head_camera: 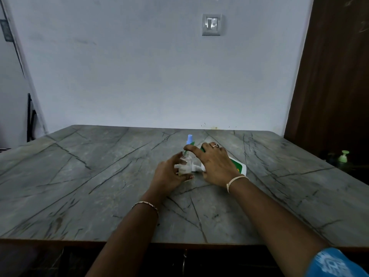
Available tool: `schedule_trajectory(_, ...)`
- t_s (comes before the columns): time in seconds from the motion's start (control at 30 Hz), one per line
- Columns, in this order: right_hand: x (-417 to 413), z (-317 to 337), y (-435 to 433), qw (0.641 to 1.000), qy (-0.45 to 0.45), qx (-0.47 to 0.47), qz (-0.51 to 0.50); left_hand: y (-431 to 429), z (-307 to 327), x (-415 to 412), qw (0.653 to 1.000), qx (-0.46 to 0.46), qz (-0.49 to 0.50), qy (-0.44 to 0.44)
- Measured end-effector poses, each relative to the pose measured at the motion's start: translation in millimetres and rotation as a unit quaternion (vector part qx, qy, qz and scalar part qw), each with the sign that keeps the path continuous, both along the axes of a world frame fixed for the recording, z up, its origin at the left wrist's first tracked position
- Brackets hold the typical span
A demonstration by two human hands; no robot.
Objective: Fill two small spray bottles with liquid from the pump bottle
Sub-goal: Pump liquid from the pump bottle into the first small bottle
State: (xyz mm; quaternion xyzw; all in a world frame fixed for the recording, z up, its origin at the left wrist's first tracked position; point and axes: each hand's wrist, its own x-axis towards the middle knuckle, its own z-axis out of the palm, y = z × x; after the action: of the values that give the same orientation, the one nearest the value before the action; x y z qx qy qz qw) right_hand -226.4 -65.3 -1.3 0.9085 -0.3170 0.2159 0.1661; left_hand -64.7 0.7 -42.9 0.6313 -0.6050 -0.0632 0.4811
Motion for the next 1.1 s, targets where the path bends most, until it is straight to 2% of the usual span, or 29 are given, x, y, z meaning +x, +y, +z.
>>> schedule_trajectory(0.3, 8, 3, 2, 1.000, -0.018, 0.016, 0.001, 1, 1, -1, 1.000, -0.015, 0.006, -0.022)
schedule_trajectory(0.6, 0, -2, 1, 1.000, -0.011, -0.015, 0.000, 0, 2, -2, 0.999, -0.002, 0.018, -0.026)
schedule_trajectory(0.77, 6, 1, 2, 1.000, -0.022, 0.006, 0.003, 0, 2, -1, 0.999, -0.002, 0.020, -0.030)
schedule_trajectory(1.1, 0, -3, -4, 0.999, -0.002, -0.033, 0.013, 0, 2, -2, 0.999, 0.005, 0.021, -0.029)
